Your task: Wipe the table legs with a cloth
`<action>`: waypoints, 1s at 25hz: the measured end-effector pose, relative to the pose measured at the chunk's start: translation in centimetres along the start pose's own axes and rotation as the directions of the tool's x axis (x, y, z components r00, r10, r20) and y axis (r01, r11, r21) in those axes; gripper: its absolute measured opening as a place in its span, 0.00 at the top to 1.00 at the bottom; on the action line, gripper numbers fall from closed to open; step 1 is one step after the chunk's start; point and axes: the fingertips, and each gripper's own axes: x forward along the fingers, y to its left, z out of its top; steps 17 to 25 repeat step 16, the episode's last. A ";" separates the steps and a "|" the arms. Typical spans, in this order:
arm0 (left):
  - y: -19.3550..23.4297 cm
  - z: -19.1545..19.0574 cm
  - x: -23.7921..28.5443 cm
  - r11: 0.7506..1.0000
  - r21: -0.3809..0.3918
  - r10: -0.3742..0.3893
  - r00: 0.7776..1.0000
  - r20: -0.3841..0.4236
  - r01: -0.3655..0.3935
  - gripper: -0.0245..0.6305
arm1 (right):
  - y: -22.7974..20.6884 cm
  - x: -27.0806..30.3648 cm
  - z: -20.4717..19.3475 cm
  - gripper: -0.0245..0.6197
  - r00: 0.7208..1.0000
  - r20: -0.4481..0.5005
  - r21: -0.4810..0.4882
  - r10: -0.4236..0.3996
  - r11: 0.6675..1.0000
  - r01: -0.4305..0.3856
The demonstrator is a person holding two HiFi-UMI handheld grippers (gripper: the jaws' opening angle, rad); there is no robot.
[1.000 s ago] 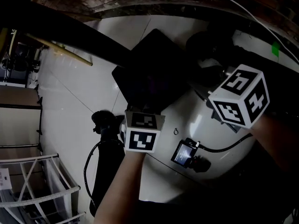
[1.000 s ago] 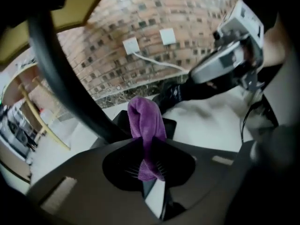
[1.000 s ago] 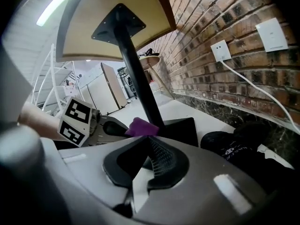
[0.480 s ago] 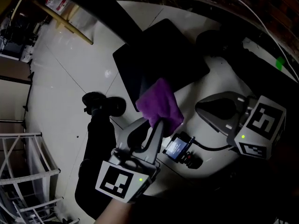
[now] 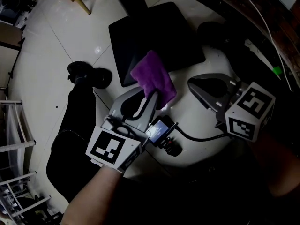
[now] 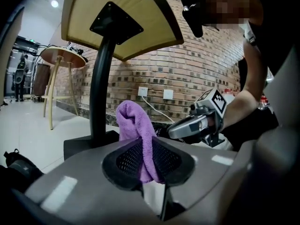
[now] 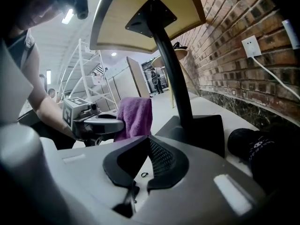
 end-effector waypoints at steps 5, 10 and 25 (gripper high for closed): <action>0.2 0.1 0.1 1.000 0.007 0.006 1.000 0.004 -0.006 0.87 | 0.6 0.7 -0.1 0.96 1.000 -0.005 -0.030 0.025 0.999 -0.025; -0.2 -0.4 0.5 0.998 0.058 -0.030 0.999 0.014 0.029 0.87 | 1.2 1.1 -0.7 0.96 0.999 -0.023 -0.032 0.037 0.999 -0.038; 0.2 -0.6 0.7 1.000 0.017 -0.004 1.000 -0.029 0.004 0.87 | 1.6 1.2 -1.1 0.96 0.999 -0.028 -0.027 0.031 0.999 -0.032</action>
